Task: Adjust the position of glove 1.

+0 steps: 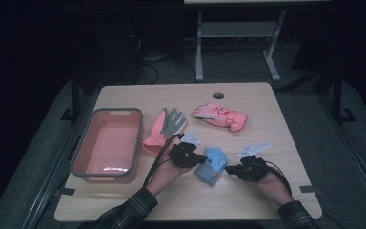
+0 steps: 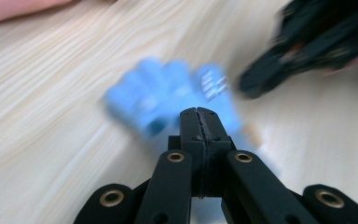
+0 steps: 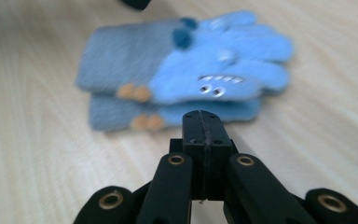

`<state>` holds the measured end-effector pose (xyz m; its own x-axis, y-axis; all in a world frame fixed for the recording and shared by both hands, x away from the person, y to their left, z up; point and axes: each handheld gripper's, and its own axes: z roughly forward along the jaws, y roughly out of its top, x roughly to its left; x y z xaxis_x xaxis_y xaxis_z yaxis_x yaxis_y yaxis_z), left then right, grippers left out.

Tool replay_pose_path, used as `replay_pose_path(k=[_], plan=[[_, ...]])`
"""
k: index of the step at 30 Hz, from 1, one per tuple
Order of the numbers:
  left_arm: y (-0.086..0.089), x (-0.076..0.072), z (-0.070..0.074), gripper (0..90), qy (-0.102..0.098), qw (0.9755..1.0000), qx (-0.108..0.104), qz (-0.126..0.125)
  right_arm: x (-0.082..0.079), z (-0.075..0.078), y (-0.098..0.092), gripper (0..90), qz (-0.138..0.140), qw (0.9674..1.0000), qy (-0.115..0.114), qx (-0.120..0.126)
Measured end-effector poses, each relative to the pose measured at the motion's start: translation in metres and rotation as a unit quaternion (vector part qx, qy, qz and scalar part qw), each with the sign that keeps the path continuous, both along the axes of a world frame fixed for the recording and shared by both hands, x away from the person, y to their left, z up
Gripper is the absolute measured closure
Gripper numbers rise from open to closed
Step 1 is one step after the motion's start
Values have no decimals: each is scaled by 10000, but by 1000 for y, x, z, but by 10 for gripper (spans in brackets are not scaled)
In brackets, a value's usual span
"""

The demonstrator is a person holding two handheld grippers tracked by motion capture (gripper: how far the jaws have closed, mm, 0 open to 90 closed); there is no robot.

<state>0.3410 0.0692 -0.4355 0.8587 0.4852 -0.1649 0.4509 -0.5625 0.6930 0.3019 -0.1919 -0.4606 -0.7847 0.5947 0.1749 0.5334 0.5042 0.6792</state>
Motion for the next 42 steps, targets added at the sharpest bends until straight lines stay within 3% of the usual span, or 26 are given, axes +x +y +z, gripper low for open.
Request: replay_pose_path(k=[2,5,7,8,9,11,13,16,26,35,38,42], plan=[[6,2,-5,895,66,9998,81,150,-3,-1,2,898,88,10000,26,-28],[12,3,-11,895,163,9992,357,123,-6,-1,6,898,191,9998,77,-26],[14,2,-14,895,204,9988,441,68,-8,-1,9,898,260,9996,100,-17],[12,0,-16,895,263,9989,375,102,-11,0,11,898,317,9995,90,0],[13,0,-16,895,238,9985,491,-4,-12,1,12,898,379,9993,63,27],[11,-2,-18,894,267,9986,449,-3,-14,3,15,898,433,9990,107,81],[11,-3,-19,895,262,9981,557,-95,-16,2,20,898,549,9984,125,82],[7,-5,-21,895,329,9985,435,-4,-19,1,27,898,685,9975,157,38],[5,-6,-21,895,416,9982,409,-136,-18,1,37,898,761,9969,208,46],[2,-9,-17,895,532,9982,180,-215,-19,6,26,898,640,9976,178,217],[0,-10,-18,894,537,9975,305,-333,-19,7,21,898,602,9978,163,219],[0,-10,-19,890,527,9975,354,-324,-19,3,21,898,648,9976,251,1]])
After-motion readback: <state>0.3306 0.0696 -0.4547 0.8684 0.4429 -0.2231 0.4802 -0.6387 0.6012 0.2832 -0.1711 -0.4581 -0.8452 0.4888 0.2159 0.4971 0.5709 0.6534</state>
